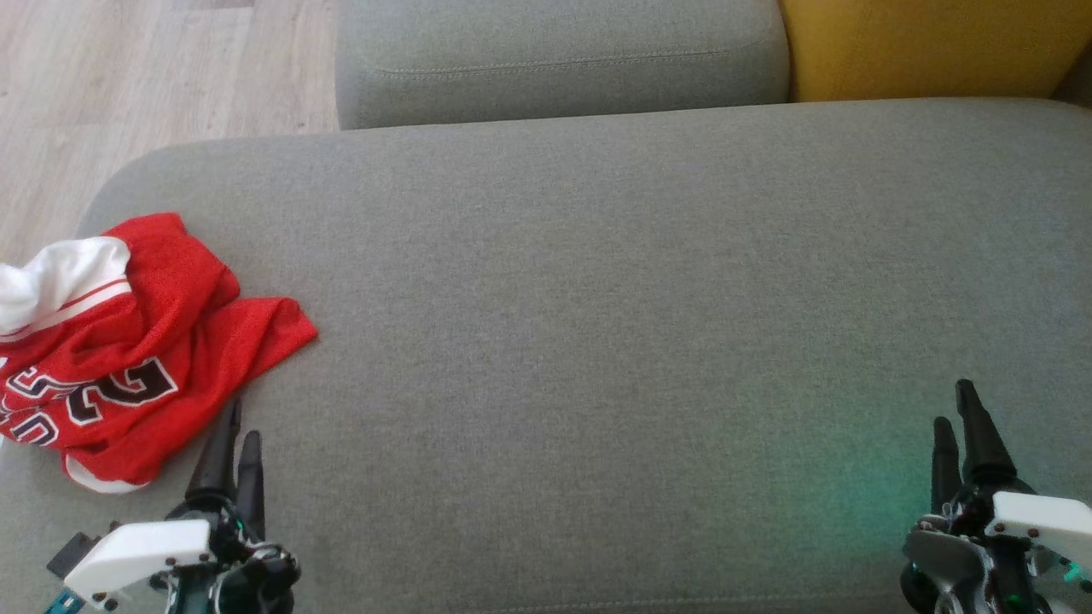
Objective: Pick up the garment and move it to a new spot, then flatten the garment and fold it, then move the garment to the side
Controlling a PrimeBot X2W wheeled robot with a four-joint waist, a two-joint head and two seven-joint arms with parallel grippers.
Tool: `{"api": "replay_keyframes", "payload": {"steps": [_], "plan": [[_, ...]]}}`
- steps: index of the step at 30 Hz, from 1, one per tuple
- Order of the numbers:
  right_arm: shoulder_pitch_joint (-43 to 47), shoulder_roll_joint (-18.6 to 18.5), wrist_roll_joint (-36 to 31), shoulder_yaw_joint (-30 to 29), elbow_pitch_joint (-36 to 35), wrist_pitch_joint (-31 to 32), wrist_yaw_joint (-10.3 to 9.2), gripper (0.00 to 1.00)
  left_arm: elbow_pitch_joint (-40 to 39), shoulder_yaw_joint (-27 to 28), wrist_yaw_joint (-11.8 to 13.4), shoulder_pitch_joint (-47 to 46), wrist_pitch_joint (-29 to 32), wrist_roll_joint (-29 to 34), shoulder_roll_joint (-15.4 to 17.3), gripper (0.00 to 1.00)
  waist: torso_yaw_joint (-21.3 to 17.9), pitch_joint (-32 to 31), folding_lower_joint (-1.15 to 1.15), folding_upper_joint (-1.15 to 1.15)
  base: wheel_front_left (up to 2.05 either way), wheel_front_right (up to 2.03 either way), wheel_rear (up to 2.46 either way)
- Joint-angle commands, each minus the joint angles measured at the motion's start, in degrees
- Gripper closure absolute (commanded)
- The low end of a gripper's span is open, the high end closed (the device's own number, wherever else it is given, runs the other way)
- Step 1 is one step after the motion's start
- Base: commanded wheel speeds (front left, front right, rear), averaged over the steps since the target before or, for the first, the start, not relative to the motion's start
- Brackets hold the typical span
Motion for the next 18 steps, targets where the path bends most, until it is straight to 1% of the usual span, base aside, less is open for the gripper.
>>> {"api": "replay_keyframes", "payload": {"steps": [1, 6, 10, 18], "plan": [[-2.27, -0.25, -0.75, 0.35, -2.25, -0.51, 0.00, 0.00, -2.17, -0.26, -0.09, -2.76, -0.49, 0.46, 0.52, 0.00, 0.00, 0.01, 0.00, 0.00, 0.00, 0.00, 0.00], [-2.41, -0.66, -2.10, 0.98, -2.71, -1.31, -0.01, 0.00, -2.45, -0.83, -0.10, -3.14, -1.25, 1.04, 0.66, 0.00, 0.00, 0.01, 0.00, 0.00, 0.00, 0.00, 0.00], [-2.66, -1.24, -4.49, 1.63, -3.21, -2.12, -0.01, 0.00, -2.73, -1.51, -0.12, -3.62, -2.10, 2.52, 0.99, 0.00, 0.02, -0.04, 0.00, 0.00, 0.00, 0.00, 0.00], [-3.14, -2.10, -11.56, 2.55, -4.45, -3.52, -0.01, 0.00, -3.85, -1.68, -0.15, -4.52, -3.50, 8.58, 1.07, 0.00, 0.00, -0.07, 0.00, 0.00, 0.00, 0.00, 0.00]]}}
